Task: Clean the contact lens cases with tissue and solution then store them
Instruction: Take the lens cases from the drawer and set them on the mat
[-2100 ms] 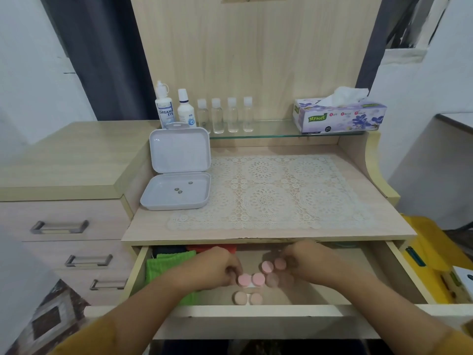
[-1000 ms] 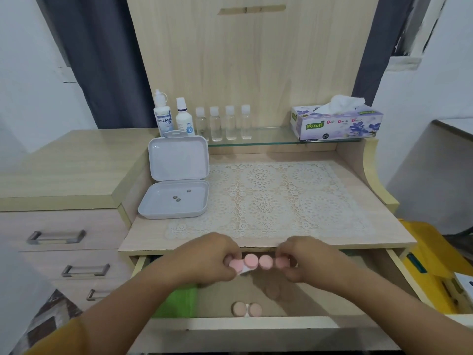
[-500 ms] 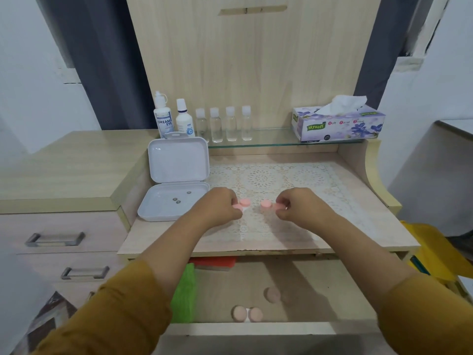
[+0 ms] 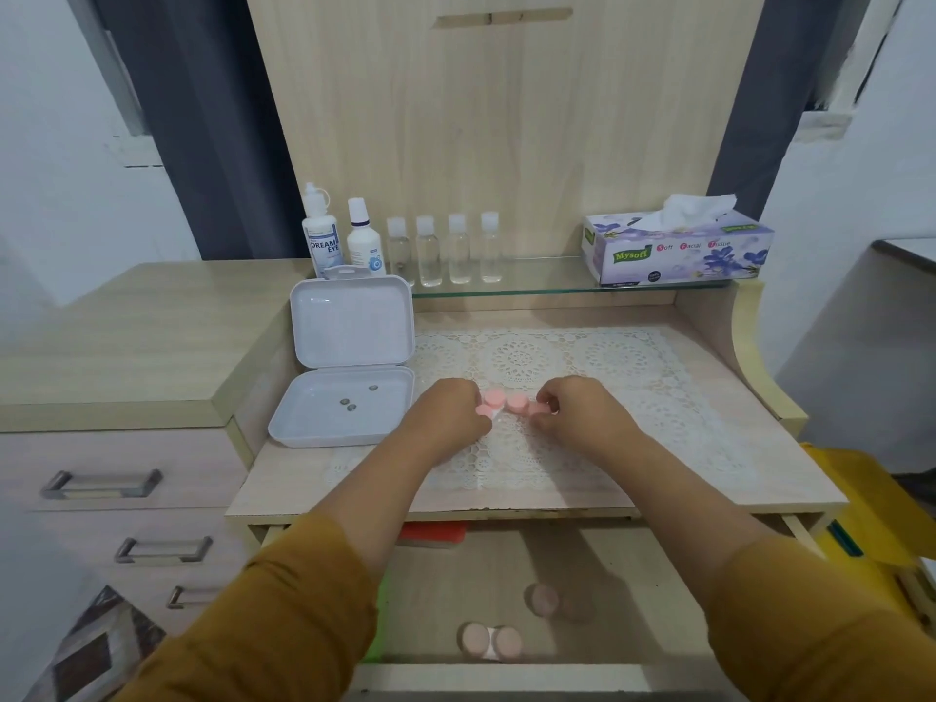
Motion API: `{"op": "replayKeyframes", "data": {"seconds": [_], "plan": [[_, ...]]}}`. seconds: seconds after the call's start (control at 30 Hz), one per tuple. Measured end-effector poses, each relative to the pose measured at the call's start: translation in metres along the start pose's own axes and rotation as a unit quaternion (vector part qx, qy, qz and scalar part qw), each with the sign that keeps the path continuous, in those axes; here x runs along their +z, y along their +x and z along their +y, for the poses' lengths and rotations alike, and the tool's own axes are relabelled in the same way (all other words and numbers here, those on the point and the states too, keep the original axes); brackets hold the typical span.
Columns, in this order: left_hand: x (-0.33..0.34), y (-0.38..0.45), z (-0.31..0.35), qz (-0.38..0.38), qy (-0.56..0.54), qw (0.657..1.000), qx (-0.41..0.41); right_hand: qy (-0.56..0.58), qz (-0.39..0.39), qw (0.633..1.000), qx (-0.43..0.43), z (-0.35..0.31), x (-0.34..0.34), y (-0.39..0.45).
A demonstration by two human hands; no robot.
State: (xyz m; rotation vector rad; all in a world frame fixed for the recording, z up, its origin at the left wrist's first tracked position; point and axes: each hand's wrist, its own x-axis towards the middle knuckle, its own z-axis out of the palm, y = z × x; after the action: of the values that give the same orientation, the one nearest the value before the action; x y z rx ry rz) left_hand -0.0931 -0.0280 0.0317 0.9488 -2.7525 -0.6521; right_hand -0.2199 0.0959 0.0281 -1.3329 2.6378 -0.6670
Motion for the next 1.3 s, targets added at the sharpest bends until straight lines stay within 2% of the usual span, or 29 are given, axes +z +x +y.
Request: {"op": "replayKeyframes", "data": {"seconds": [0.3, 0.53, 0.7, 0.9, 0.97, 1.07, 1.2, 1.3], "plan": [[0.005, -0.002, 0.006, -0.001, -0.040, 0.999, -0.009, 0.000, 0.016, 0.998, 0.057, -0.002, 0.009, 0.001], [0.010, 0.002, 0.013, 0.000, -0.039, 0.999, -0.008, 0.003, 0.007, 0.998, 0.068, -0.001, 0.008, 0.002], [0.010, -0.007, 0.004, 0.013, -0.063, 0.998, 0.005, 0.017, 0.015, 0.999, 0.040, 0.004, 0.004, -0.011], [0.009, -0.048, -0.008, 0.026, -0.167, 0.983, 0.074, 0.012, -0.008, 0.998, -0.057, 0.002, -0.001, -0.056], [0.011, -0.066, -0.012, 0.008, -0.198, 0.975, 0.098, 0.018, -0.032, 0.995, -0.090, 0.003, 0.001, -0.073], [0.019, -0.089, -0.022, -0.064, -0.214, 0.967, 0.123, -0.011, -0.071, 0.990, -0.124, 0.006, 0.005, -0.089], [0.034, -0.108, -0.037, -0.127, -0.112, 0.968, 0.183, -0.047, -0.087, 0.984, -0.151, 0.011, 0.009, -0.101], [0.042, -0.114, -0.042, -0.172, -0.044, 0.963, 0.201, -0.076, -0.134, 0.974, -0.164, 0.015, 0.017, -0.108]]}}
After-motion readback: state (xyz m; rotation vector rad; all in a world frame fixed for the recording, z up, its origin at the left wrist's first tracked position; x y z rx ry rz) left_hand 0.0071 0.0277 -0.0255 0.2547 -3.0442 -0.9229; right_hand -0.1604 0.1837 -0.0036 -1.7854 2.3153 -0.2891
